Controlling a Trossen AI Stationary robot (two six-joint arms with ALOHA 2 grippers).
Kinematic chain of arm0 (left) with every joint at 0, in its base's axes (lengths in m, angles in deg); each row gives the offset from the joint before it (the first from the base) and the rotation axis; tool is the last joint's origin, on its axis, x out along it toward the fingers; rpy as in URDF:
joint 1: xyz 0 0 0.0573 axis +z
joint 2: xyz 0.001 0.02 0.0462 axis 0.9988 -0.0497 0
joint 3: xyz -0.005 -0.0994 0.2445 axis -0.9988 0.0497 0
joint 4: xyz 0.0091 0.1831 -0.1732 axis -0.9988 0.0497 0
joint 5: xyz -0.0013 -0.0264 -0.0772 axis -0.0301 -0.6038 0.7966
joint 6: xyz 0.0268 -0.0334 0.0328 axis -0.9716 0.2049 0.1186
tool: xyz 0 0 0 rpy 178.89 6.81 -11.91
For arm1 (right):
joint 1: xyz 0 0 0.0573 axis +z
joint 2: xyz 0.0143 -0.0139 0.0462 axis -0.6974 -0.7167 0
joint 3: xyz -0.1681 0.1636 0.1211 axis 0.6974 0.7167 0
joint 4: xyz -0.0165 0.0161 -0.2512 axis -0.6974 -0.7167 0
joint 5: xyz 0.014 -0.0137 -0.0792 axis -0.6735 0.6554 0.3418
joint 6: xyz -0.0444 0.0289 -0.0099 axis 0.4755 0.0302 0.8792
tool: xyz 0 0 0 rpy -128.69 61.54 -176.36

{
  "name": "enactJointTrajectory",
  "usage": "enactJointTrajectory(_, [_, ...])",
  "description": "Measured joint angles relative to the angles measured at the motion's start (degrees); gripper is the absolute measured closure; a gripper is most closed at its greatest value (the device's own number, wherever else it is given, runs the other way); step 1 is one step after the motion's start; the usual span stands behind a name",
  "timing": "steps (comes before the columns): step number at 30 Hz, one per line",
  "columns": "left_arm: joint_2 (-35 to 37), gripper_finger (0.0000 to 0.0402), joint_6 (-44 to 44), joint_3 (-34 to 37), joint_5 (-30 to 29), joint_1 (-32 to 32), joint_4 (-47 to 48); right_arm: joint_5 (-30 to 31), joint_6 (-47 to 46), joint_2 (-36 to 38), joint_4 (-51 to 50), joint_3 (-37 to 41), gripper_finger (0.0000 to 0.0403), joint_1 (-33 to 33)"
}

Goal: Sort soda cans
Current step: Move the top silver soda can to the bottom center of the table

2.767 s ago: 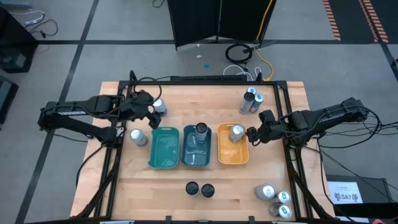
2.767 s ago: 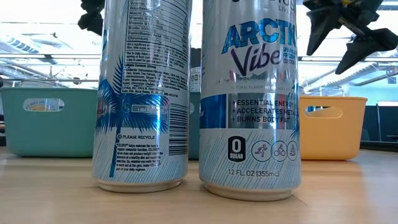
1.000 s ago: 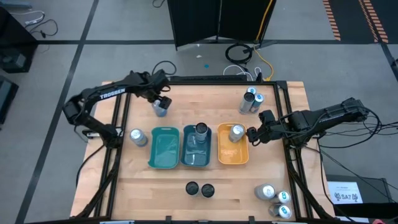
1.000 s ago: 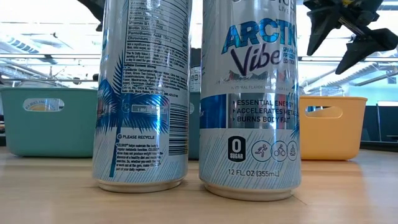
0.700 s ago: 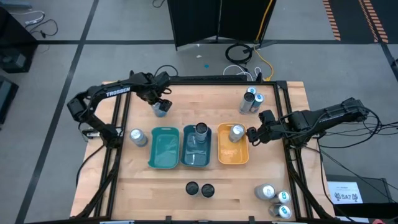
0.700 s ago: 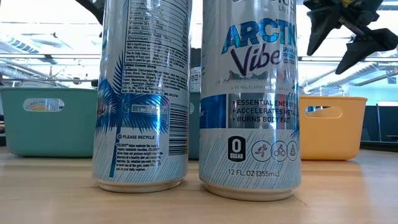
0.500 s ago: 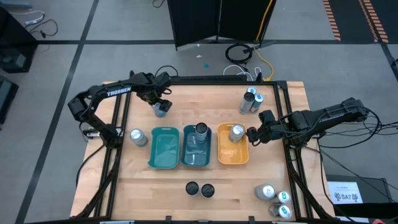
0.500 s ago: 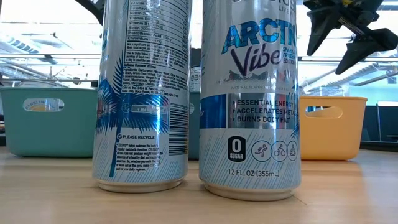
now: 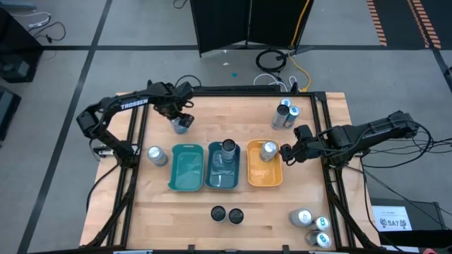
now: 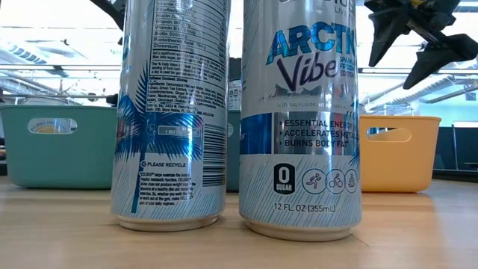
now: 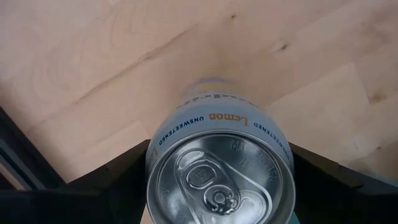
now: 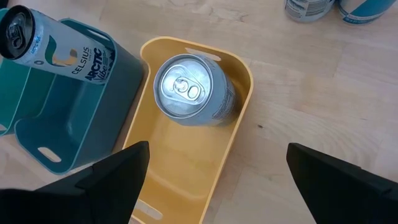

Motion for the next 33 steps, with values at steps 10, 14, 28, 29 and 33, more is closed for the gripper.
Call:
enactJointTrajectory(10, [8.89, 0.0091, 0.08, -6.06, 4.13, 0.3, -2.86, 0.02, 0.39, 0.0, 0.0, 0.0, 0.003, 0.0])
enactJointTrajectory(14, [13.71, 0.0091, -1.29, -7.43, 12.58, -0.4, -7.97, 0.02, 0.43, 0.0, 0.0, 0.0, 0.003, 0.01])
enactJointTrajectory(28, [26.61, 0.0092, 0.31, -7.65, 29.71, -10.5, -24.79, 0.22, 0.44, 0.0, 0.0, 0.0, 0.003, -0.01])
enactJointTrajectory(29, [26.95, 0.0092, 0.77, -7.65, 30.65, -12.1, -26.01, 0.22, 0.44, 0.0, 0.0, 0.0, 0.003, 0.01])
enactJointTrajectory(33, [28.15, 0.0092, 3.37, -7.66, 34.96, -19.16, -33.75, 0.22, 0.15, 0.0, 0.02, 0.0, 0.003, 0.0])
